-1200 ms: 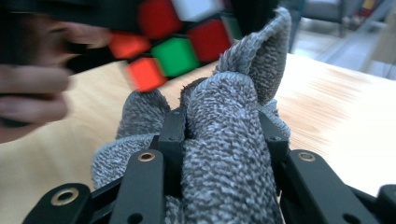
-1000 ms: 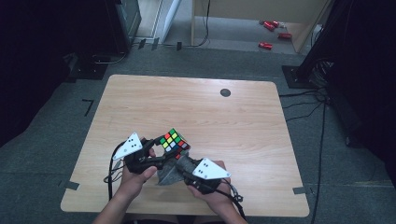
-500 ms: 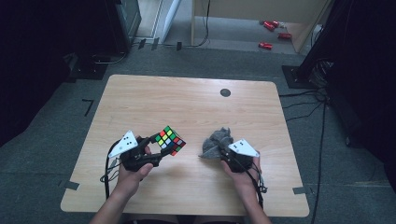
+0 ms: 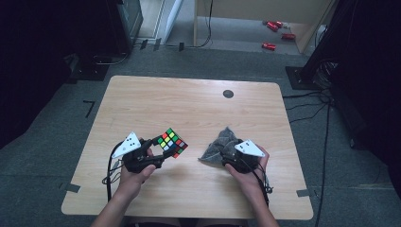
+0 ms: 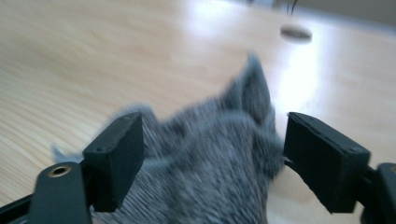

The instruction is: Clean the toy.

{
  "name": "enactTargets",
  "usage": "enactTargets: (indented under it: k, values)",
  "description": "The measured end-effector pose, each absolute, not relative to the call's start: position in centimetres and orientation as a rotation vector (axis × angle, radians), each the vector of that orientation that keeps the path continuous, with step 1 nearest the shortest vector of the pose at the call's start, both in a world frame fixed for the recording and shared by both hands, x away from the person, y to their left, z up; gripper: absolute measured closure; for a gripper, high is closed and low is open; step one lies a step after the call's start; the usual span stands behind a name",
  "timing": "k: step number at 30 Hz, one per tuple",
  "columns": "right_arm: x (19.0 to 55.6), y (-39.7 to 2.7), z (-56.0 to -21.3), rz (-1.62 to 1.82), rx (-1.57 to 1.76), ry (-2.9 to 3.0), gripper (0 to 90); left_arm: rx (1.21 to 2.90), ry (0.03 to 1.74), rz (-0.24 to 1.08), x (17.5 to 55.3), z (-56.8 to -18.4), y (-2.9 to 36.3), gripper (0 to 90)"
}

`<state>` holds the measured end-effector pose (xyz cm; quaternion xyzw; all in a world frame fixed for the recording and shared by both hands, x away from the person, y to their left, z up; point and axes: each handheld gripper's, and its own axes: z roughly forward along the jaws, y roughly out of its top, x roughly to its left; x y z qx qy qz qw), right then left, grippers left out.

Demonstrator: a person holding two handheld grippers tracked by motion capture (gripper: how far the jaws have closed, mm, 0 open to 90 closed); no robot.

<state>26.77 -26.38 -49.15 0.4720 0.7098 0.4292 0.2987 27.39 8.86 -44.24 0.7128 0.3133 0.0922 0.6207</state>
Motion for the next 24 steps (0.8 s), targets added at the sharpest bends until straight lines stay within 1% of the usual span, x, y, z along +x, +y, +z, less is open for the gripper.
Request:
enactTargets:
  k: [4,8,13,16,24]
  values:
    - [25.5,-24.6,-47.5,1.232,1.113,1.873,19.8,1.644,0.733,0.217,27.4,-44.2,8.8,34.7]
    - [24.2,-22.1,-46.8,1.328,0.966,1.927,20.1,1.657,0.747,0.204,27.4,-44.3,8.4,34.7]
    - [22.8,-19.0,-46.8,1.389,0.801,2.001,19.9,1.658,0.753,0.172,27.2,-44.2,7.8,34.7]
    - [22.2,-17.7,-46.9,1.370,0.751,2.009,19.8,1.662,0.748,0.163,27.0,-44.2,7.4,34.7]
    - [21.5,-16.4,-47.1,1.367,0.700,1.954,19.5,1.687,0.745,0.134,26.6,-44.2,6.3,34.7]
